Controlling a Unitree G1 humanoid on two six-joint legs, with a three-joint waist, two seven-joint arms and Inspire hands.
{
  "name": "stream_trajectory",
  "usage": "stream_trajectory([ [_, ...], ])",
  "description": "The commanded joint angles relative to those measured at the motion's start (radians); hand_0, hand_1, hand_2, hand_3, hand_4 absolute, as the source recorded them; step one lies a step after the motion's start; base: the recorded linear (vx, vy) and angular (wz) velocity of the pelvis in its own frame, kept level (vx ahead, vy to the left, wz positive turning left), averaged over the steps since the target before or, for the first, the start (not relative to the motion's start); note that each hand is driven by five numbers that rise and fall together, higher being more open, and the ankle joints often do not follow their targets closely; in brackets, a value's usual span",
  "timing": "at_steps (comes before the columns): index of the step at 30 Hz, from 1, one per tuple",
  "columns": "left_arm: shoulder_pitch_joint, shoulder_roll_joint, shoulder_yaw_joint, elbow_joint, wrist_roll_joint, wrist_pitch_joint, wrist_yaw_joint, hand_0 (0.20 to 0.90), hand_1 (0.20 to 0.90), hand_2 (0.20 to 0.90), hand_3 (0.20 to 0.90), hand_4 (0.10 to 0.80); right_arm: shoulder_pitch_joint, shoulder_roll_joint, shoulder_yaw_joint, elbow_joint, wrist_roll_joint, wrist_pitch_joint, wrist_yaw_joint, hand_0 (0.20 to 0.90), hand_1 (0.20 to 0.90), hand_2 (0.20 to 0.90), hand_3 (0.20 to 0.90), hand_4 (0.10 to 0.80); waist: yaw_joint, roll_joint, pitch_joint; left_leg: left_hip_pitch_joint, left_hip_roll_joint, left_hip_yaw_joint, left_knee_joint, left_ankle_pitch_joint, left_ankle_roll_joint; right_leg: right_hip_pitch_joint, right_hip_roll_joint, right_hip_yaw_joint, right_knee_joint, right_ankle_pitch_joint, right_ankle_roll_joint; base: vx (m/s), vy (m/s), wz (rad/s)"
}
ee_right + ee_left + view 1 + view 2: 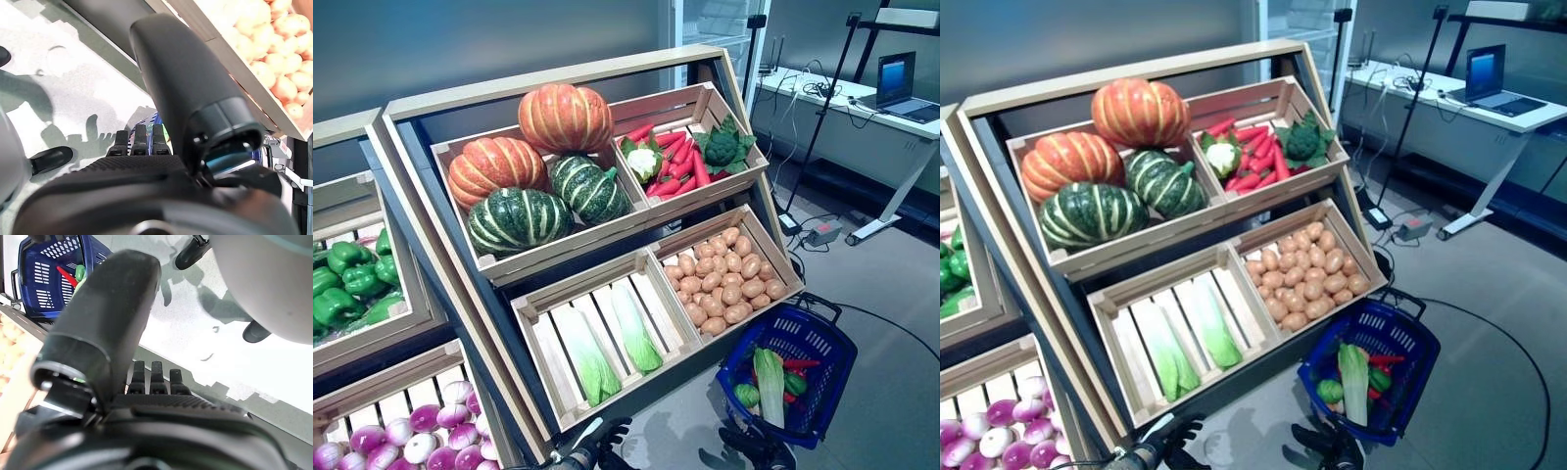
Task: Put vegetables into the basket
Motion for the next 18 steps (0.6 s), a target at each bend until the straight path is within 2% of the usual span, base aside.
stream_trajectory([
  [1,-0.064,-0.015,-0.016,0.054,0.039,-0.062,0.006,0.900,0.900,0.900,0.900,0.800,-0.095,0.058,0.013,0.068,-0.050,-0.004,0.081,0.900,0.900,0.900,0.900,0.800,0.015,-0.061,0.039,0.004,-0.036,0.034,0.002,-0.067,0.032,0.015,-0.008,-0.008,0.002,-0.018,-0.040,0.000,0.000,0.00],
  [18,-0.070,-0.020,-0.014,0.062,0.027,-0.065,0.000,0.900,0.900,0.900,0.900,0.800,-0.096,0.071,0.009,0.092,-0.050,0.059,0.095,0.900,0.900,0.900,0.900,0.800,0.017,-0.057,0.035,0.008,-0.037,0.027,0.002,-0.067,0.032,0.021,-0.011,-0.017,0.002,-0.021,-0.038,0.000,0.000,0.00],
])
